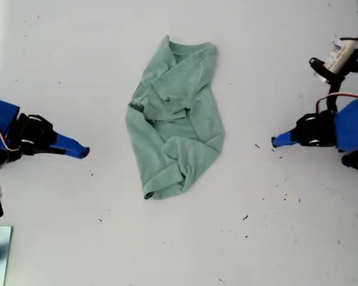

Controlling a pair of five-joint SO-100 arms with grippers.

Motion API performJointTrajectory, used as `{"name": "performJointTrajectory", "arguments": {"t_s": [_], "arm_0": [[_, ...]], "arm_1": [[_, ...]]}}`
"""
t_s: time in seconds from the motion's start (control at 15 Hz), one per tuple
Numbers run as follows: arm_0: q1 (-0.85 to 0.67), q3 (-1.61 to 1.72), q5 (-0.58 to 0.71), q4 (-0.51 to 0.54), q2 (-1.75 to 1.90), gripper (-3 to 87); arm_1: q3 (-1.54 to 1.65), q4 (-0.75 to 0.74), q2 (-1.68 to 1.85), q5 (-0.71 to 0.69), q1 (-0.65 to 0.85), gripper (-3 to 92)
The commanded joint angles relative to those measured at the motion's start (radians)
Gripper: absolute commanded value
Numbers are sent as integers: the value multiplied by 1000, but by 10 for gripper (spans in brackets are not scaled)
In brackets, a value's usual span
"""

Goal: Fold t shirt

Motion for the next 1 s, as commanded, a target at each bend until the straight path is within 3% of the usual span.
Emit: {"name": "performJointTrajectory", "arguments": {"t_s": [0.0, 0.13, 0.27, 0.33, 0.4, 0.47, 0.53, 0.93], "arm_0": [[52, -295, -44, -28, -341, -2], [91, -626, -55, 38, -719, -2], [115, -1031, -28, 195, -1057, -2], [138, -1246, 5, 278, -1223, 44], [158, -1416, 32, 334, -1356, 188], [173, -1542, 67, 362, -1459, 220], [181, -1609, 92, 364, -1528, 234], [112, -1588, 212, 204, -1796, 254]], "arm_1": [[-267, -75, -262, 21, -54, 22], [-635, -103, -698, -5, -100, 19], [-1057, -12, -1101, -51, -138, 4], [-1232, 48, -1246, -77, -147, 12], [-1374, 104, -1355, -86, -156, 143], [-1500, 152, -1448, -106, -164, 293], [-1614, 207, -1537, -118, -170, 348], [-1821, 239, -1881, -189, -129, 356]]}}
